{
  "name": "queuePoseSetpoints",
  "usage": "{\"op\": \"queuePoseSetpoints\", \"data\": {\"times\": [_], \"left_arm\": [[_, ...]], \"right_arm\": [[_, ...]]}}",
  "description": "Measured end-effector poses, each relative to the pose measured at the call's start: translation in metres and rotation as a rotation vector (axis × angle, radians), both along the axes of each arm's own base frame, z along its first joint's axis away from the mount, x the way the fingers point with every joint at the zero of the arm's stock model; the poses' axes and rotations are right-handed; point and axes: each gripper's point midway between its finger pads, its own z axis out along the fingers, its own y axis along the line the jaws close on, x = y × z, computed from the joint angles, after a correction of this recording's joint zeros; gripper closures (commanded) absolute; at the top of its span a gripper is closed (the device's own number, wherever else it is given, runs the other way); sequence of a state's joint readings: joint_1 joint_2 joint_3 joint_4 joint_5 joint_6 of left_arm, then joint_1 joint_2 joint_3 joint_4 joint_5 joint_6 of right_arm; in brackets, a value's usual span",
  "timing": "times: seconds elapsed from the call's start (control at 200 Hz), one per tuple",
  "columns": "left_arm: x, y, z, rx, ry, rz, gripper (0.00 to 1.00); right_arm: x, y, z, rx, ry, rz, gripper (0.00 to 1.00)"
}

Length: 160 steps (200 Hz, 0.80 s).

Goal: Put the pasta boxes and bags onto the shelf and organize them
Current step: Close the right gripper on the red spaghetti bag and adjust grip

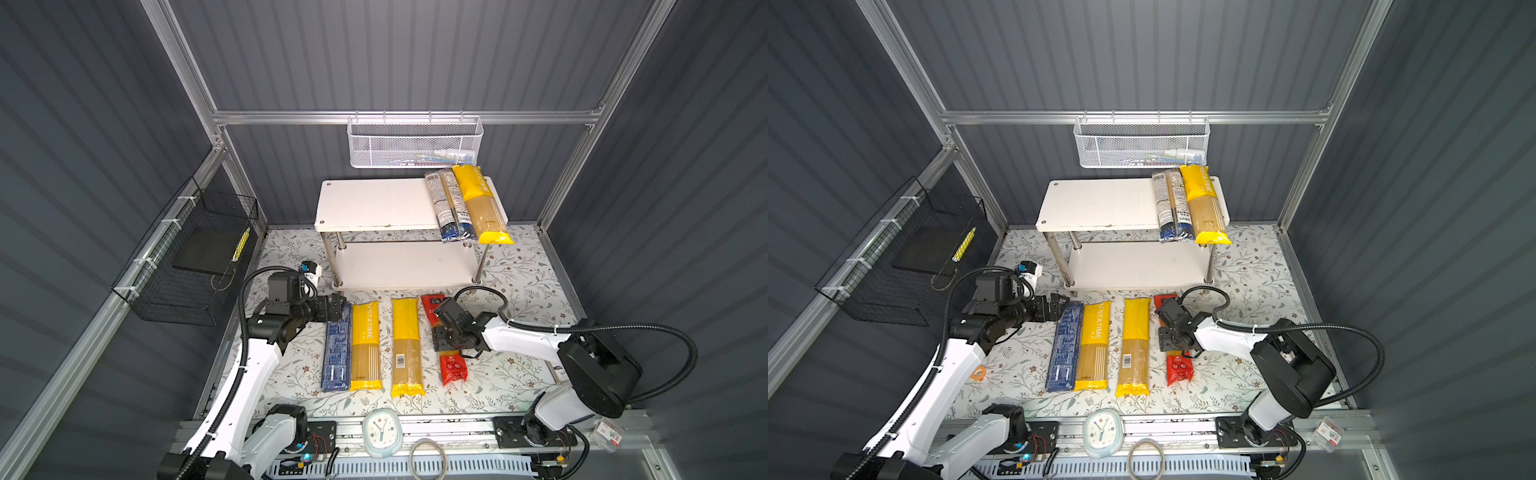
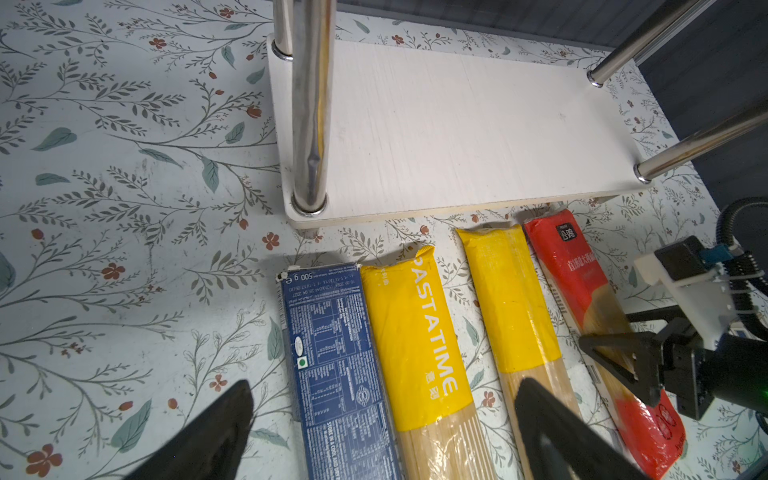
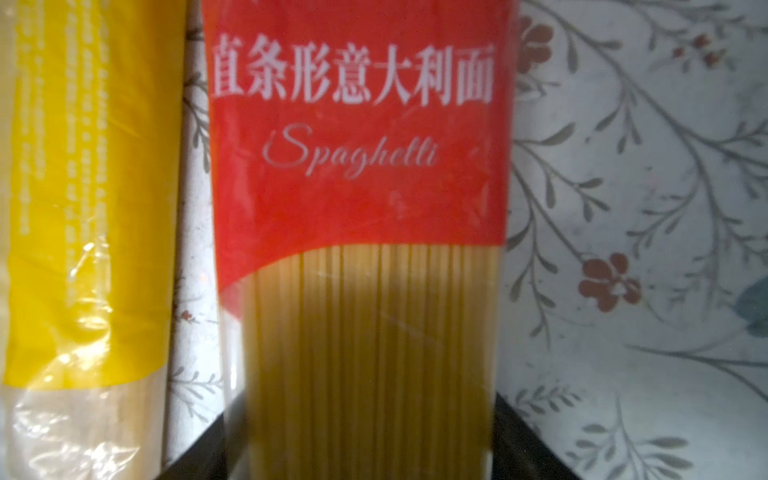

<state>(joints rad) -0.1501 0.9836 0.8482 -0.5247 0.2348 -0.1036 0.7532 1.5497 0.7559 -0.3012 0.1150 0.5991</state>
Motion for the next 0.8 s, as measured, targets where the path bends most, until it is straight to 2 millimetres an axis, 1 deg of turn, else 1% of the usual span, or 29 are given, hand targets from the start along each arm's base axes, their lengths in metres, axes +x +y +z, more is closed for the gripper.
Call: {"op": "queuePoseSetpoints", "data": {"times": [0.14,0.42,0.555,0.68,0.705,0.73,0.78,0.8], "left_arm": [[0.000,0.000,0.001,-0.001,-0.005,0.000,0.01],[-0.001,0.000,0.002,-0.001,-0.007,0.000,0.01],[-0.001,0.000,0.002,-0.001,-0.007,0.000,0.01],[-0.001,0.000,0.002,-0.001,-0.007,0.000,0.01],[-0.001,0.000,0.002,-0.001,-0.007,0.000,0.01],[-0.001,0.000,0.002,-0.001,-0.007,0.000,0.01],[-0.001,0.000,0.002,-0.001,-0.007,0.000,0.01],[-0.001,0.000,0.002,-0.001,-0.007,0.000,0.01]], "right_arm": [[-0.004,0.002,0.000,0.017,0.016,0.006,0.40],[-0.014,0.009,0.007,0.067,0.051,0.040,0.45],[-0.022,0.010,0.019,0.105,0.051,0.063,0.48],[-0.023,0.011,0.041,0.152,0.011,0.075,0.54],[-0.023,0.012,0.045,0.161,0.000,0.075,0.51],[-0.022,0.012,0.049,0.171,-0.008,0.071,0.45],[-0.021,0.013,0.054,0.177,-0.015,0.072,0.23],[-0.021,0.013,0.055,0.179,-0.013,0.058,0.17]]}}
